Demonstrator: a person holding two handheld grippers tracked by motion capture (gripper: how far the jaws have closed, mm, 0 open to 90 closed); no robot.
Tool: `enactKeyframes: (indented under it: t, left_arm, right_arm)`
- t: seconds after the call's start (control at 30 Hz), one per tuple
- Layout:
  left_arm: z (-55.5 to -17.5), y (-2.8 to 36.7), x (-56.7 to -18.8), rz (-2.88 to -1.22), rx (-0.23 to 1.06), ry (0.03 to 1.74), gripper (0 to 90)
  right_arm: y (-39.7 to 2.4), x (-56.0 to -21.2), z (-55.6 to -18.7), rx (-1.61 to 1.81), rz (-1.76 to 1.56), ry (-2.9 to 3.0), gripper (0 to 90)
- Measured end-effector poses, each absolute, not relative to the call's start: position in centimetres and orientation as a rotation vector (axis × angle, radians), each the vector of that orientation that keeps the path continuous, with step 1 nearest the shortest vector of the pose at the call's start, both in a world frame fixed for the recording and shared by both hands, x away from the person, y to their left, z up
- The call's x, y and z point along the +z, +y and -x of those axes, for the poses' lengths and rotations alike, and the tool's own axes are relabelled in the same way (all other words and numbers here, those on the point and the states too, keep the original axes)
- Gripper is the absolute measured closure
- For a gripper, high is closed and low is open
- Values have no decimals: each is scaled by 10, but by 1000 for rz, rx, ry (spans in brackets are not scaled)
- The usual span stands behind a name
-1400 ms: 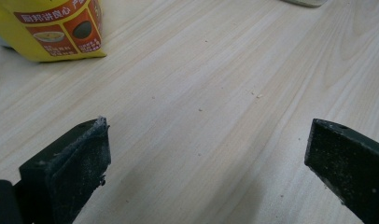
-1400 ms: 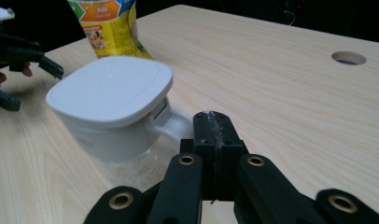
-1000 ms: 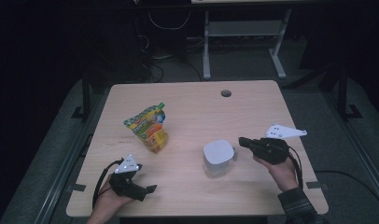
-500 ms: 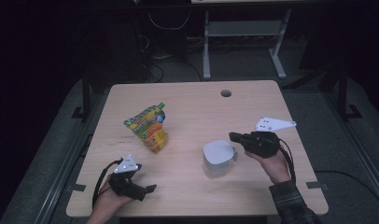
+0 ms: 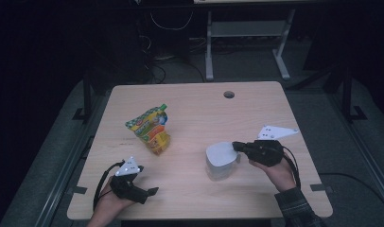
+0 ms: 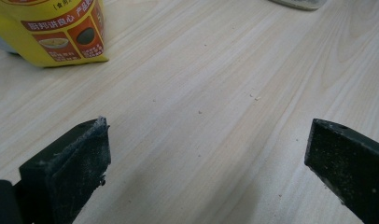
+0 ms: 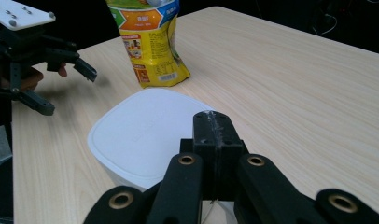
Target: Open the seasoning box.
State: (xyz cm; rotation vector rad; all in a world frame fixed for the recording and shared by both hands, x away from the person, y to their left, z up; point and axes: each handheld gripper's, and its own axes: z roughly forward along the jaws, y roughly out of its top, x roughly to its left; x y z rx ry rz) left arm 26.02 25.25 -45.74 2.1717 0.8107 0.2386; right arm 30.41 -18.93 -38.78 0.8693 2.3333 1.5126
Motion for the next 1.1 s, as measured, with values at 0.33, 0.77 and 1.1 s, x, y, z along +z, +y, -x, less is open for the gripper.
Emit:
enactKeyframes:
  t: [0.33,0.77,1.1]
  left_arm:
    - [-260,253,-457,-2173,239,811,0]
    - [-260,253,-458,-2182,238,806,0]
    - [-260,253,-458,-2177,235,813,0]
  right_arm:
    - [-188,-388,-303,1502,-867,2343,896]
    - [-187,-390,-303,1482,-867,2347,896]
    - [-188,-392,-304,1507,-877,2341,897]
